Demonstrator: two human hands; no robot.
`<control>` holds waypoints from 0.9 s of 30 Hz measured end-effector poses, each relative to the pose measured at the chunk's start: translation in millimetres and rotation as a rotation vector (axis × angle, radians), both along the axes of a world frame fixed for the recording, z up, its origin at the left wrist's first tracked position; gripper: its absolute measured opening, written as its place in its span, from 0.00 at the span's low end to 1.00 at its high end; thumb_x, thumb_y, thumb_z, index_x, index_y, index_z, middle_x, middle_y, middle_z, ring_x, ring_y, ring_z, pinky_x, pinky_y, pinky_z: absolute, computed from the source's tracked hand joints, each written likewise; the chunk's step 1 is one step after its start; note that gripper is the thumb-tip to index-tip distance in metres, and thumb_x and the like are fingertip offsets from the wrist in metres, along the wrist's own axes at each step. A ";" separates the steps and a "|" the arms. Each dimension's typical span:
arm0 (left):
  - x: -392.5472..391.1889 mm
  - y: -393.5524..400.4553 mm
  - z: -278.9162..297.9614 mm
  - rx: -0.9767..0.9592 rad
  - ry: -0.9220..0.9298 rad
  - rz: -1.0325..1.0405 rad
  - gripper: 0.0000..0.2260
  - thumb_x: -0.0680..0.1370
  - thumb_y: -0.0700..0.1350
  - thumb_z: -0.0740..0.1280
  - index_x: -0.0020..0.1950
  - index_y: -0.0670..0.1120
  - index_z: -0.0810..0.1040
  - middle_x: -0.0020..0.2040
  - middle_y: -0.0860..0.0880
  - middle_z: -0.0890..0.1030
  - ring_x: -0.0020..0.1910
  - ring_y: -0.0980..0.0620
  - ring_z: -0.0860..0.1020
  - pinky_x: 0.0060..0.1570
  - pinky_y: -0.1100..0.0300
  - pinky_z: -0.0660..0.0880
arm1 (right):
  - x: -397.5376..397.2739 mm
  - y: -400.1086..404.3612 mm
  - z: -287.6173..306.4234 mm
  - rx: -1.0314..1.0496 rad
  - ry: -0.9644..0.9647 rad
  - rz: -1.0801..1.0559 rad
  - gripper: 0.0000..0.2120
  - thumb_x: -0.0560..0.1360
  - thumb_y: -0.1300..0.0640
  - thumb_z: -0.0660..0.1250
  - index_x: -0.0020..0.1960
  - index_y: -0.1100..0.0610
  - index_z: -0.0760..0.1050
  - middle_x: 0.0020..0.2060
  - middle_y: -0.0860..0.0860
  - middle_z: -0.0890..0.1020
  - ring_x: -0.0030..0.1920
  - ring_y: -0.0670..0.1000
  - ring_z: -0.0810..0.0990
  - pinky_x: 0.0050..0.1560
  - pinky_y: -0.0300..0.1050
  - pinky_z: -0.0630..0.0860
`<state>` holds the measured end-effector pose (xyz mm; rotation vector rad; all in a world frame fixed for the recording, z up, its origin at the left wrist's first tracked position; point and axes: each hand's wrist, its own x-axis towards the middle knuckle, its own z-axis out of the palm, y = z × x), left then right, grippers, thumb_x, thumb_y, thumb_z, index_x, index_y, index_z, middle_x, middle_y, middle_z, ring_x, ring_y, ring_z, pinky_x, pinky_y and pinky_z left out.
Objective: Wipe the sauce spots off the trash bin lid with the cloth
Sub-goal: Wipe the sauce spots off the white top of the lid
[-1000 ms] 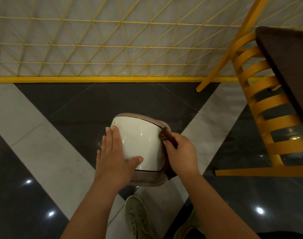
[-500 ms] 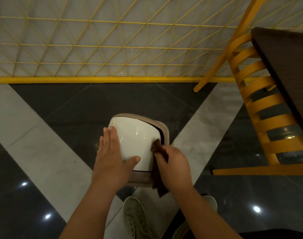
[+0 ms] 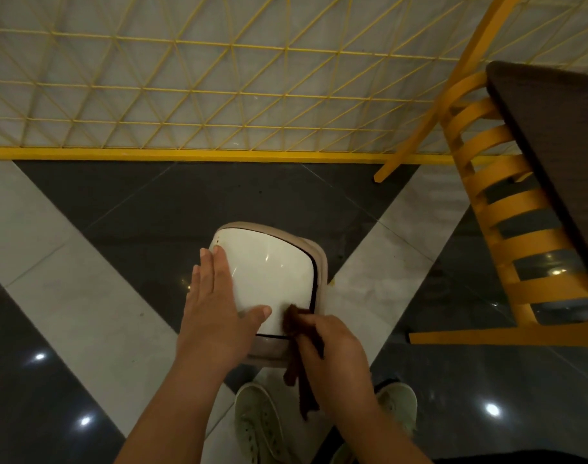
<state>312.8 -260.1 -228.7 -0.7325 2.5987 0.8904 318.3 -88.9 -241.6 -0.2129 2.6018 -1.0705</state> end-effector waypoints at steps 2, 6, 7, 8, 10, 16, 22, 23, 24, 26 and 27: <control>-0.5 0.2 0.8 -0.003 -0.003 -0.020 0.51 0.73 0.59 0.69 0.76 0.53 0.30 0.78 0.53 0.33 0.78 0.48 0.38 0.75 0.47 0.47 | -0.8 8.7 -3.3 0.042 0.020 0.062 0.14 0.78 0.56 0.62 0.58 0.41 0.76 0.49 0.39 0.75 0.49 0.40 0.75 0.50 0.29 0.70; -2.0 1.2 1.1 -0.018 -0.007 -0.020 0.51 0.73 0.58 0.70 0.77 0.54 0.31 0.78 0.53 0.34 0.78 0.48 0.39 0.75 0.46 0.48 | -35.4 15.7 -12.3 0.262 0.118 0.195 0.14 0.80 0.54 0.57 0.62 0.45 0.75 0.53 0.47 0.76 0.48 0.47 0.76 0.45 0.32 0.70; -2.7 1.3 1.5 -0.021 -0.012 -0.020 0.51 0.73 0.58 0.71 0.77 0.53 0.31 0.79 0.53 0.34 0.78 0.48 0.39 0.75 0.46 0.47 | -47.2 15.8 -12.0 0.309 0.174 0.222 0.14 0.80 0.53 0.57 0.62 0.46 0.75 0.53 0.48 0.76 0.48 0.48 0.76 0.46 0.36 0.73; -3.5 1.5 2.3 -0.019 -0.018 -0.020 0.51 0.73 0.58 0.71 0.77 0.53 0.31 0.79 0.53 0.34 0.78 0.48 0.38 0.75 0.47 0.47 | -59.2 16.2 -12.4 0.355 0.219 0.231 0.14 0.79 0.53 0.58 0.62 0.47 0.75 0.52 0.49 0.76 0.48 0.49 0.76 0.46 0.40 0.75; -4.5 1.8 3.2 -0.020 -0.024 -0.018 0.51 0.73 0.58 0.70 0.77 0.53 0.31 0.79 0.53 0.34 0.78 0.48 0.38 0.74 0.47 0.46 | -80.3 18.7 -13.8 0.433 0.270 0.213 0.13 0.79 0.54 0.58 0.61 0.48 0.75 0.50 0.51 0.76 0.47 0.51 0.75 0.44 0.44 0.76; -3.5 5.6 6.1 -0.042 -0.021 -0.006 0.50 0.73 0.60 0.69 0.76 0.53 0.30 0.78 0.52 0.33 0.78 0.48 0.38 0.74 0.48 0.44 | -31.4 21.0 -25.3 0.461 0.193 0.371 0.13 0.70 0.58 0.70 0.53 0.50 0.76 0.49 0.50 0.77 0.42 0.52 0.77 0.35 0.44 0.77; -4.1 4.3 6.0 -0.038 -0.014 -0.011 0.50 0.73 0.59 0.69 0.77 0.53 0.32 0.79 0.52 0.34 0.78 0.47 0.38 0.74 0.47 0.44 | -55.7 33.9 -22.5 0.480 0.276 0.449 0.14 0.77 0.52 0.60 0.62 0.47 0.73 0.53 0.49 0.74 0.48 0.52 0.75 0.38 0.42 0.73; -3.8 4.1 6.1 -0.033 -0.010 -0.010 0.50 0.73 0.59 0.69 0.77 0.53 0.32 0.79 0.52 0.35 0.78 0.47 0.38 0.74 0.47 0.44 | -66.2 32.5 -24.1 0.488 0.295 0.410 0.14 0.78 0.51 0.59 0.63 0.45 0.72 0.53 0.49 0.73 0.48 0.51 0.74 0.37 0.41 0.72; -3.6 4.2 6.2 -0.031 -0.006 -0.010 0.50 0.73 0.59 0.69 0.77 0.53 0.32 0.79 0.52 0.34 0.78 0.47 0.38 0.74 0.47 0.44 | -72.8 30.2 -24.9 0.493 0.300 0.364 0.14 0.78 0.50 0.59 0.63 0.45 0.71 0.52 0.49 0.73 0.47 0.51 0.73 0.35 0.41 0.70; -3.6 5.1 6.6 -0.030 -0.005 -0.006 0.50 0.73 0.59 0.69 0.77 0.53 0.31 0.79 0.52 0.34 0.78 0.47 0.38 0.74 0.48 0.44 | -69.4 24.9 -24.9 0.497 0.273 0.312 0.13 0.78 0.52 0.60 0.62 0.45 0.71 0.52 0.49 0.72 0.47 0.50 0.73 0.36 0.40 0.70; -4.0 5.2 6.2 -0.034 -0.005 -0.003 0.50 0.73 0.59 0.69 0.77 0.53 0.31 0.79 0.52 0.34 0.78 0.47 0.38 0.74 0.48 0.44 | -58.6 23.6 -26.1 0.495 0.246 0.320 0.13 0.78 0.53 0.61 0.62 0.46 0.71 0.54 0.48 0.72 0.48 0.50 0.73 0.37 0.40 0.71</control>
